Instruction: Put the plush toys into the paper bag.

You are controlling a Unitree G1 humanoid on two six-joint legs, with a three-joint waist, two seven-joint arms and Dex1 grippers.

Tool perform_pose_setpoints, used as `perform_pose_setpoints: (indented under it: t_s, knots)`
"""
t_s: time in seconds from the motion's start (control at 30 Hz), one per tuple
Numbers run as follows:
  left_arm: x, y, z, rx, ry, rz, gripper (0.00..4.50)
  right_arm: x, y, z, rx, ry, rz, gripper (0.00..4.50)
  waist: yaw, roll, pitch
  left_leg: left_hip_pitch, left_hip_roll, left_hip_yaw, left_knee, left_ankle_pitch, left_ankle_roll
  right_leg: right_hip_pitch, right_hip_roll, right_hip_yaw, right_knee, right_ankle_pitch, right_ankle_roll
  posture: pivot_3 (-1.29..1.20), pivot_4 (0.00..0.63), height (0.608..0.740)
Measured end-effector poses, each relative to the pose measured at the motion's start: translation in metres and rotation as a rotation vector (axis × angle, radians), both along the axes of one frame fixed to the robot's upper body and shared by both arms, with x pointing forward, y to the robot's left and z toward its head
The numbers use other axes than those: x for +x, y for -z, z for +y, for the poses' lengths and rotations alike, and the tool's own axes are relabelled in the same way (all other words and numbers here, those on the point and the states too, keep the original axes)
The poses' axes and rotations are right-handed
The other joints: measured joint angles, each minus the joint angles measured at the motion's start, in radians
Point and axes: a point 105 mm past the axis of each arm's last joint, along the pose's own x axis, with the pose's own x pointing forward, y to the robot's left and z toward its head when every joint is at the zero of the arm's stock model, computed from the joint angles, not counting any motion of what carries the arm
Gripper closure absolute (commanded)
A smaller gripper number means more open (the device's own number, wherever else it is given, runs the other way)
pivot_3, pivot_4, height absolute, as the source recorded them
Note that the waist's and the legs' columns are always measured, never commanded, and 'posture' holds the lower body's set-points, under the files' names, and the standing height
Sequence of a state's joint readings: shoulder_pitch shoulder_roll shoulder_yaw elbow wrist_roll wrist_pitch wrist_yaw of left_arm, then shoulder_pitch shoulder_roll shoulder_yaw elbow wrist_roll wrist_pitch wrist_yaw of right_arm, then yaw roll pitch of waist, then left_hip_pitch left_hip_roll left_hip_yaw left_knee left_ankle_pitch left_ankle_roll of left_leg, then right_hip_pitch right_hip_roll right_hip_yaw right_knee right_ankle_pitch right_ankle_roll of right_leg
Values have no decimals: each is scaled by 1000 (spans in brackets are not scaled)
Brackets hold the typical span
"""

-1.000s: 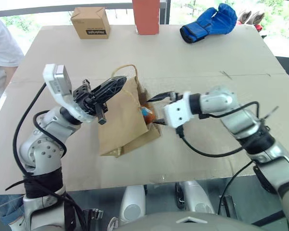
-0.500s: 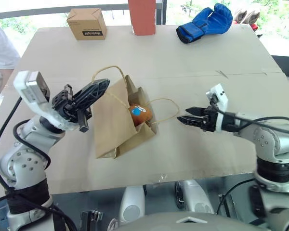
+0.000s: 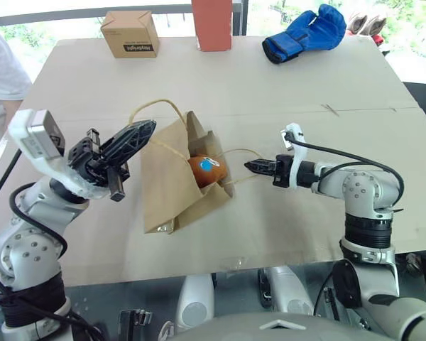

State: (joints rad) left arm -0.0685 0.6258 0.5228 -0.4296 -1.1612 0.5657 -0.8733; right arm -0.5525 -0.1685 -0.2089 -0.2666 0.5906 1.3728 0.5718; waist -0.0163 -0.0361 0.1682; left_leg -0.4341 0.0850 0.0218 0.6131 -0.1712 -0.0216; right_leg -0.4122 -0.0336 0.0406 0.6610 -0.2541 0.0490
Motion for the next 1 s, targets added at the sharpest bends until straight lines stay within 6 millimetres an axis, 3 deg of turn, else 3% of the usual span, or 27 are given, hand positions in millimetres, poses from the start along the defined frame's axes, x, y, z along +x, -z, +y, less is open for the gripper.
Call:
perform_pose_setpoints:
  t_s: [0.07, 0.1, 0.13, 0.3, 0.47, 0.57, 0.67, 0.77, 0.9, 1.0]
  knots:
    - [-1, 0, 5, -3, -25, -3, 4500, 1, -11, -15, -5, 48, -51, 2940, 1, 0, 0, 0, 0, 0, 0, 0, 0, 0, 0, 0, 0, 0, 0, 0, 150, 740]
    - [-1, -1, 5, -3, -30, -9, 4500, 3, -12, -25, -25, 94, -56, 2330, 1, 0, 0, 1, 0, 0, 0, 0, 0, 0, 0, 0, 0, 0, 0, 0, 150, 740]
    - [-1, -1, 5, -3, -30, -10, 4500, 3, -9, -28, -33, 113, -40, 2017, 0, 0, 0, 1, 0, 0, 0, 0, 0, 0, 0, 0, 0, 0, 0, 0, 150, 740]
    - [-1, -2, 4, -1, -34, -14, 4500, 2, 15, -33, -57, 148, 74, 2017, -4, 0, 0, 1, 0, 0, 0, 0, 0, 0, 0, 0, 0, 0, 0, 0, 150, 740]
    - [-1, -5, 2, -2, -28, -27, 4500, 2, 34, -8, -15, 97, 177, 2017, -6, 0, 0, 0, 0, 0, 0, 0, 0, -1, 1, 0, 0, 0, 0, 0, 150, 740]
    - [0, -6, 2, -2, -26, -31, 4500, 5, 36, 7, 40, 67, 208, 2898, -6, 0, 0, 0, 0, 0, 0, 0, 0, -1, 0, 0, 0, 0, 0, 0, 150, 740]
    - [0, -6, 2, -2, -25, -31, 4500, 8, 35, 13, 31, 53, 191, 4320, -5, 0, 0, 0, 0, 0, 0, 0, 0, -1, 0, 0, 0, 0, 0, 0, 150, 740]
    - [0, -6, 2, -2, -27, -30, 4500, 9, 35, 16, 45, 48, 178, 4419, -4, 0, 0, 0, 0, 0, 0, 0, 0, -1, 0, 0, 0, 0, 0, 0, 150, 740]
    - [1, -7, 3, -32, -38, -27, 4500, 12, 12, 16, 172, 41, 87, 4419, -3, 0, 0, 0, 0, 0, 0, 0, 0, -1, 0, 0, 0, 0, 0, 0, 150, 740]
    - [9, -20, 2, -115, -66, -50, 4500, 12, -40, 13, 312, 1, -76, 4419, 0, 1, 1, 0, 0, 0, 0, 0, 0, -1, 1, 0, 0, 0, 0, 0, 150, 740]
